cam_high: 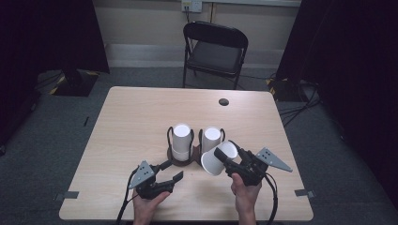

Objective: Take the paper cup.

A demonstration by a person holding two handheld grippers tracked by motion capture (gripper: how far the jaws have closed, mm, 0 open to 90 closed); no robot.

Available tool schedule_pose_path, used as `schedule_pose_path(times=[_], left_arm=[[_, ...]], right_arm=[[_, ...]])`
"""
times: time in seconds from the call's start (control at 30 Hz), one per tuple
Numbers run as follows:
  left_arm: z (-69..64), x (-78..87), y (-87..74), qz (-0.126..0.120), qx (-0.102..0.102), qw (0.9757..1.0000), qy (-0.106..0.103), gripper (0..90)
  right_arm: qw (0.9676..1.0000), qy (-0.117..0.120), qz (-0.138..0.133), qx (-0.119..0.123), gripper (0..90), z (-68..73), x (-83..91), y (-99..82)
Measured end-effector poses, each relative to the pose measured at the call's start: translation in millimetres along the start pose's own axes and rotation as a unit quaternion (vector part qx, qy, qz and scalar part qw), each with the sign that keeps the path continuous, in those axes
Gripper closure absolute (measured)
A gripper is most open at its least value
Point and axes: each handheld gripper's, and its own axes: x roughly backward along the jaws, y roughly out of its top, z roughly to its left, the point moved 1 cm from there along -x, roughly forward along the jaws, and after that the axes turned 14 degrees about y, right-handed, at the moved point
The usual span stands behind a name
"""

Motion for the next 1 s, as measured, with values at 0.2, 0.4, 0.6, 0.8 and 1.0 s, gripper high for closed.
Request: schedule_pose_path(times=[0.2,0.4,0.6,0.8,1.0], left_arm=[[-7.0,-2.5,3.7,-0.008,0.006,0.9999,-0.005,37.1],[-11.5,-5.4,4.5,-0.014,0.007,0.9998,-0.01,37.3],[-16.7,-9.1,4.9,-0.016,-0.002,0.9998,-0.007,38.4],[-20.5,-12.6,5.6,-0.029,0.018,0.9986,-0.041,46.9],[-25.7,-15.6,11.9,-0.051,0.007,0.9971,-0.056,57.1]], right_arm=[[0.999,0.022,-0.021,-0.033,34.6,3.2,1.8,-9.2],[0.9973,0.036,-0.033,-0.056,34.7,4.2,2.7,-13.3],[0.991,0.067,-0.055,-0.102,34.7,2.9,1.9,-21.3],[0.988,0.08,-0.052,-0.122,34.7,3.8,-2.5,-27.2],[0.9847,0.098,-0.053,-0.134,34.7,7.5,-7.4,-30.0]])
